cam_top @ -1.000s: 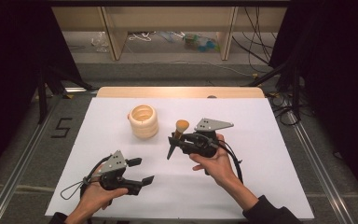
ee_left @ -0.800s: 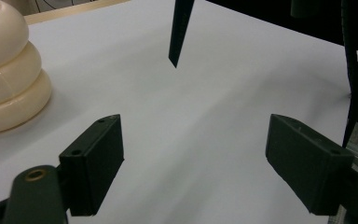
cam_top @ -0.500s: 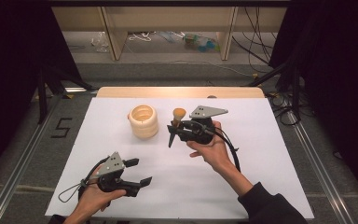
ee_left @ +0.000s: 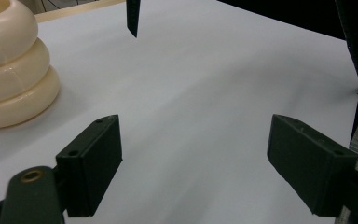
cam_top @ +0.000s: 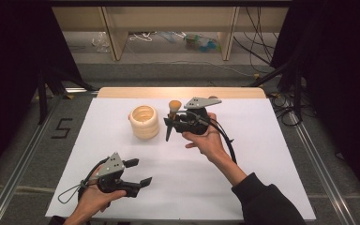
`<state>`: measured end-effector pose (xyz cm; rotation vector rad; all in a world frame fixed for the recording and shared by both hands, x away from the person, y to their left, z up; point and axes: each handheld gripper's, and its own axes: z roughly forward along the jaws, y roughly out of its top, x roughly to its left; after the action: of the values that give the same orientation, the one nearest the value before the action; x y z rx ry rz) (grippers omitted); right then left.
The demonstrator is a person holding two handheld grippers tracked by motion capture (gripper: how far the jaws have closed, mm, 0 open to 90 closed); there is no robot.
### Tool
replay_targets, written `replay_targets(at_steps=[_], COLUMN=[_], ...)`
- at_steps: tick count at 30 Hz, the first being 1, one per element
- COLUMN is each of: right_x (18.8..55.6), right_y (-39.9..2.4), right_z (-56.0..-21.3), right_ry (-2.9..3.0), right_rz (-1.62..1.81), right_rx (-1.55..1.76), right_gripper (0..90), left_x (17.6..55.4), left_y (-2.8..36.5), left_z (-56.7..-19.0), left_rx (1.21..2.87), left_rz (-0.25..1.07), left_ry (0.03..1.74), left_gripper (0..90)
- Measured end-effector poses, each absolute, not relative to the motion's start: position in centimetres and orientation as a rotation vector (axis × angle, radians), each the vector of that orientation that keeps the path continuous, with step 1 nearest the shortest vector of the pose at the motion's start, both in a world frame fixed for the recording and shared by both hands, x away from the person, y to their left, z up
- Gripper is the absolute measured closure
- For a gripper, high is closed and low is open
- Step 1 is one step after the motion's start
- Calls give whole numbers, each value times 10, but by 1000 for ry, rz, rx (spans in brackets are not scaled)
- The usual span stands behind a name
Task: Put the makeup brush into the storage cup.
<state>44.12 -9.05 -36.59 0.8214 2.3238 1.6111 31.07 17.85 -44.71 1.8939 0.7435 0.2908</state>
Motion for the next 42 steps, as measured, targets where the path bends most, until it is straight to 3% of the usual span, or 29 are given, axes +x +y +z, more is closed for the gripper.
replay_targets(at_steps=[42], right_x=[497], right_y=[-39], right_z=[-335], right_ry=[2303], right_rz=[1590], right_rx=[855], right_gripper=[740], left_x=[313], left_y=[183], left_z=[-446], left_rx=[1862], left_rz=[351], left_ry=[738], left_gripper=[178])
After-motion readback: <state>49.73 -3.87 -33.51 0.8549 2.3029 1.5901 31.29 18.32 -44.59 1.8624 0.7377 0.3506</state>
